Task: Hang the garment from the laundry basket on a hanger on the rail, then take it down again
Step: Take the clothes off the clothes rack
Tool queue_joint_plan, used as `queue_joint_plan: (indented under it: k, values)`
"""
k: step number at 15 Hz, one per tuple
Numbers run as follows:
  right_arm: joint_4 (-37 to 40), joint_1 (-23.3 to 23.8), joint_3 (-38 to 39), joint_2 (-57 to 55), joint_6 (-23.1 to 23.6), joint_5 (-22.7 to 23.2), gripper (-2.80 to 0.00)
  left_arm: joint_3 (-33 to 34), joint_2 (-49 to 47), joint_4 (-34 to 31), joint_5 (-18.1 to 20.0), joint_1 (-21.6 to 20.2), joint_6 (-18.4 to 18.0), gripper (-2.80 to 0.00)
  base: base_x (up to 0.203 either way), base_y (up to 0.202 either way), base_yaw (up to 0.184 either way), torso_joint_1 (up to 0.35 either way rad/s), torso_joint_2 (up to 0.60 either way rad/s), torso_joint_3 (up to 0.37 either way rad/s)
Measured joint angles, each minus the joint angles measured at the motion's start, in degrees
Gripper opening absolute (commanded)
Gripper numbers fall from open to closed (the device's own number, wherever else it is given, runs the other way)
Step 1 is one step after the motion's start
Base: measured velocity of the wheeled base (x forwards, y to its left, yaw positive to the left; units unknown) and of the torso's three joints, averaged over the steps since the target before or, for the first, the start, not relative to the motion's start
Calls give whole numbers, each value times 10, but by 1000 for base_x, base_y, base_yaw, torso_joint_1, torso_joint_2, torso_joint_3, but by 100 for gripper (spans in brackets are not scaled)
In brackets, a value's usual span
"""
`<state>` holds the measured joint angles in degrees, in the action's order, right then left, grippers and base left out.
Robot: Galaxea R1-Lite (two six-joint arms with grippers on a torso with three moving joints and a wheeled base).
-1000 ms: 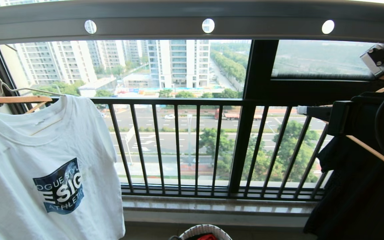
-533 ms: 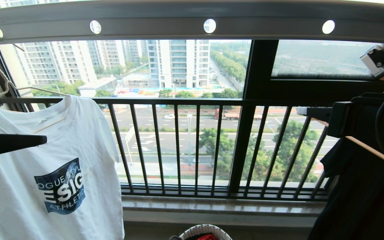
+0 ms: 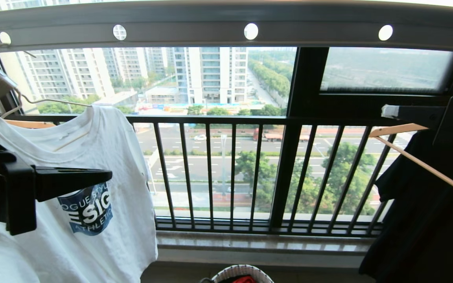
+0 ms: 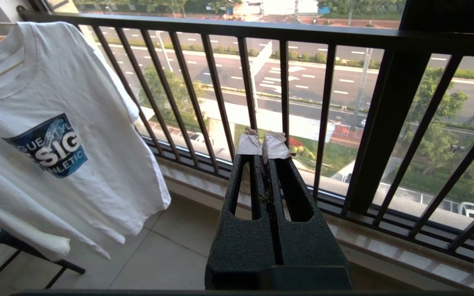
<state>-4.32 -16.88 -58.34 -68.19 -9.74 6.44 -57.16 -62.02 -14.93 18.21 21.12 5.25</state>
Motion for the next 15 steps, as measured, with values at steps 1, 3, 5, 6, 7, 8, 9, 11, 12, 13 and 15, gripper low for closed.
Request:
queue_joint_plan:
  k: [1,3,5,6,7,8,9,11,12,13,15]
  values:
    - [0,1,2,13,-5,-18,-280,7,-19,20,-18,33,1,-280,0,0,0,0,0,0]
    - [1,4,15,34,-21,-33,-280,21,-55,64,-43,96,10,-280,0,0,0,0,0,0]
    - [2,4,19,56,-23,-44,-280,31,-90,113,-58,148,15,-280,0,0,0,0,0,0]
    - [8,4,19,67,-22,-53,-280,32,-101,129,-73,169,15,-280,0,0,0,0,0,0]
    - [20,5,16,76,-22,-65,-280,33,-111,138,-101,188,12,-280,0,0,0,0,0,0]
    - [27,5,11,83,-22,-75,-280,33,-118,145,-132,205,8,-280,0,0,0,0,0,0]
    - [33,5,8,91,-21,-80,-280,34,-122,149,-153,216,5,-280,0,0,0,0,0,0]
    - [48,5,4,104,-20,-82,-280,34,-124,150,-164,225,5,-280,0,0,0,0,0,0]
    - [55,5,4,110,-20,-83,-280,35,-122,150,-164,227,5,-280,0,0,0,0,0,0]
    - [62,5,4,115,-20,-83,-280,36,-118,150,-165,228,5,-280,0,0,0,0,0,0]
    - [66,5,5,125,-20,-83,-280,38,-111,150,-172,228,5,-280,0,0,0,0,0,0]
